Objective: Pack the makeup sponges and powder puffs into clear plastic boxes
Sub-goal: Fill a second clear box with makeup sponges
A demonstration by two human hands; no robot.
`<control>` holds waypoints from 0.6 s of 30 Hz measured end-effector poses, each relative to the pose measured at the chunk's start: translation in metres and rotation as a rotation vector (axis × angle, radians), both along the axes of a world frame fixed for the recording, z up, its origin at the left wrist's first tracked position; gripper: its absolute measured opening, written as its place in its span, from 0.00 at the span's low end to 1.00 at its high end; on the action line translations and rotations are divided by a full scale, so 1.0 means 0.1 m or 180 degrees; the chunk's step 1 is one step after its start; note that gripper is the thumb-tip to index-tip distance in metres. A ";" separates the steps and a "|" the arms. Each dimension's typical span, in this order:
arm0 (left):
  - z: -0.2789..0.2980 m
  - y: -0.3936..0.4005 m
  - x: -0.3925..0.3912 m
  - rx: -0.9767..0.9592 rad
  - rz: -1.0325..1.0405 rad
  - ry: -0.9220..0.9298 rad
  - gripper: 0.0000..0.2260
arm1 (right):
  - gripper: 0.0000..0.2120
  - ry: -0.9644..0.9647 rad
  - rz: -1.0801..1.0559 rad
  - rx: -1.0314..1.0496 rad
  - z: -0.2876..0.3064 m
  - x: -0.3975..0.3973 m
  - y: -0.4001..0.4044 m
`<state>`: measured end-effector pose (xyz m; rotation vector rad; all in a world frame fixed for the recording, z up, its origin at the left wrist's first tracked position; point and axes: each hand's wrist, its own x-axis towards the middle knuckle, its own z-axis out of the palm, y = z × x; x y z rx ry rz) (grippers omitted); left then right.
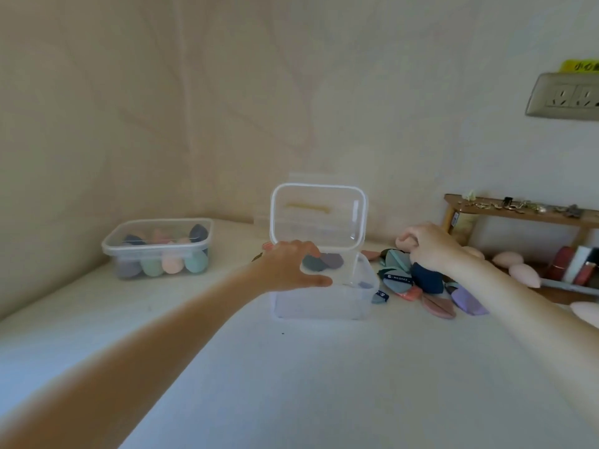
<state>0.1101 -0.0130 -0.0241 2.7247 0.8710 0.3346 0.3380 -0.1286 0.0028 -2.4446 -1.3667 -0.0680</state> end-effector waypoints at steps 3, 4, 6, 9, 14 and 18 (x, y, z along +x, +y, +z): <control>0.01 -0.04 0.12 0.0043 -0.0055 0.0090 0.26 | 0.21 0.0351 -0.0079 -0.0290 -0.07 0.15 0.05; 0.01 -0.05 0.15 0.0056 -0.0057 0.0112 0.26 | 0.22 0.0374 -0.0103 -0.0366 -0.11 0.21 0.09; 0.02 -0.08 0.18 0.0046 -0.0053 0.0135 0.27 | 0.23 0.0296 -0.0229 -0.0585 -0.22 0.31 0.15; 0.02 -0.09 0.23 0.0033 -0.0071 0.0132 0.28 | 0.21 0.0207 -0.0544 -0.0790 -0.39 0.42 0.24; 0.02 -0.09 0.30 0.0057 -0.0066 0.0152 0.28 | 0.17 -0.0139 -0.0801 -0.0702 -0.45 0.37 0.26; 0.02 -0.09 0.34 0.0012 -0.0016 0.0168 0.28 | 0.10 0.0017 -0.0617 0.0453 -0.31 0.28 0.17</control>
